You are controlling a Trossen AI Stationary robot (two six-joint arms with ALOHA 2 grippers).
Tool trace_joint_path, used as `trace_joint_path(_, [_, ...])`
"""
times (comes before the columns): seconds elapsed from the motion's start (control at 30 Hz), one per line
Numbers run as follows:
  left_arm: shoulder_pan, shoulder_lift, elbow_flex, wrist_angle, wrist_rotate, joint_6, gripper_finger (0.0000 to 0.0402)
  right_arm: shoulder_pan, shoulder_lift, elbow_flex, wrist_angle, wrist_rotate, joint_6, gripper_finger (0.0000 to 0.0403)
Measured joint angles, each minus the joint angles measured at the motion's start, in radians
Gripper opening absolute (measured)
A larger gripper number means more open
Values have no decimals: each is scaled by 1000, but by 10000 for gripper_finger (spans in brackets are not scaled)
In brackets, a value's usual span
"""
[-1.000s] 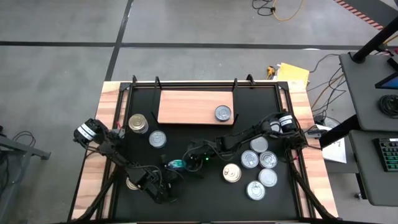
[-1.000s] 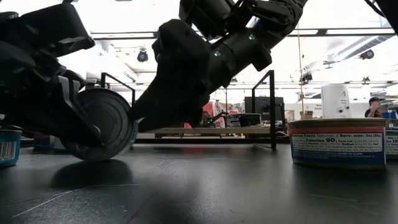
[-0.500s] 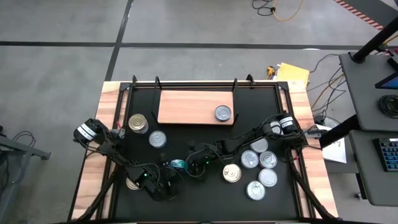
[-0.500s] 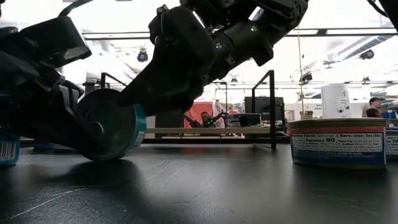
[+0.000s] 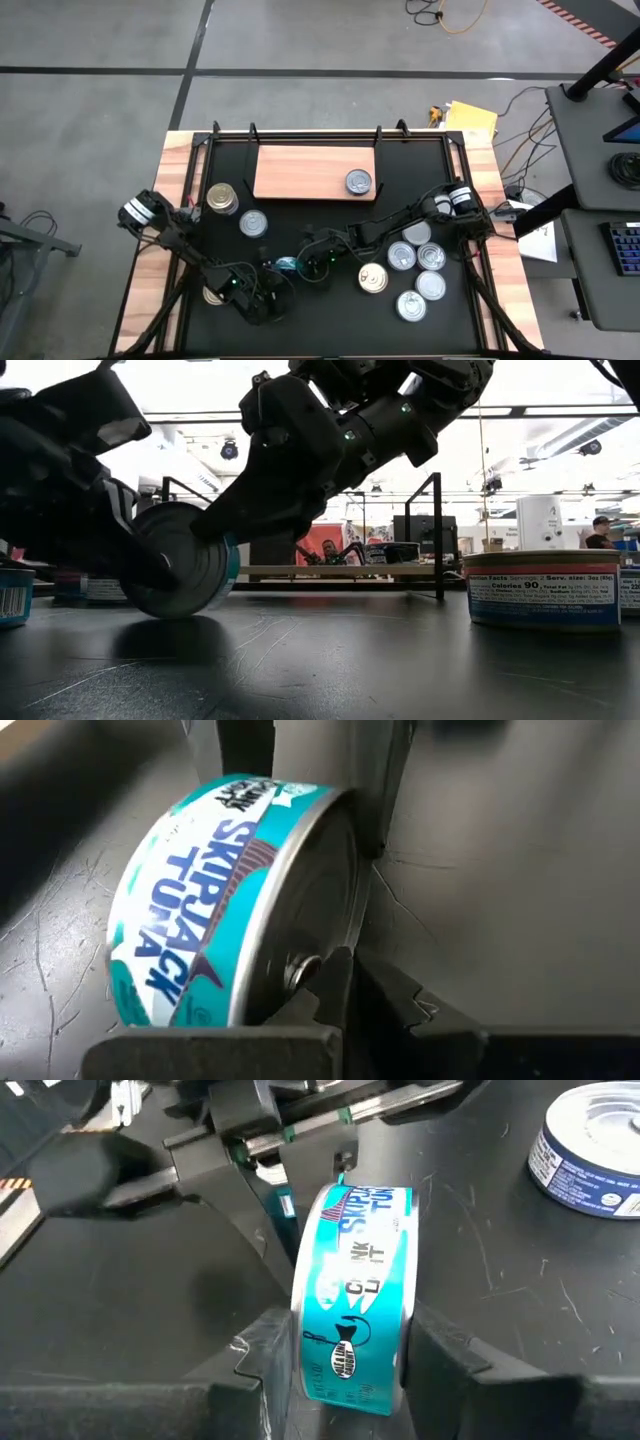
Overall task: Stack canned seafood by type on shelf
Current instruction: Put the green tuna can on the shelf
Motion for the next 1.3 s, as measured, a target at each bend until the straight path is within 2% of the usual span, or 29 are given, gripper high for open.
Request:
trace_joint_path(0.1, [-12, -30, 0, 8, 0, 1, 0, 0, -18, 0, -52, 10, -23, 134])
trace_joint_path(0.23, [-29, -83, 0, 23, -1, 47, 0, 14, -81, -36, -129, 123, -97, 134])
trace_joint_path(0.33, [-34, -129, 1, 35, -3, 100, 0, 22, -153, -101, -140, 154, -144, 134])
trace_joint_path(0.4, [-34, -160, 1, 33, -19, 149, 0, 22, -210, -161, -77, 154, -163, 134])
trace_joint_path(0.5, [-34, -208, 2, 42, -67, 254, 0, 28, -283, -290, 125, 158, -208, 134])
trace_joint_path(0.67, [-31, -265, 15, 44, -195, 432, 0, 60, -332, -511, 503, 161, -285, 134])
trace_joint_path(0.73, [-30, -279, 19, 43, -246, 487, 0, 85, -338, -565, 619, 199, -332, 134])
trace_joint_path(0.8, [-28, -284, 27, 43, -296, 523, 0, 115, -340, -593, 676, 264, -387, 134])
trace_joint_path(0.93, [-23, -288, 36, 48, -442, 520, 0, 171, -340, -598, 665, 394, -494, 134])
trace_joint_path(1.1, [-5, -292, 52, 47, -404, 530, 26, 196, -340, -594, 662, 450, -529, 134])
trace_joint_path(1.3, [46, -291, 89, 48, -234, 534, 95, 196, -341, -594, 649, 453, -531, 134])
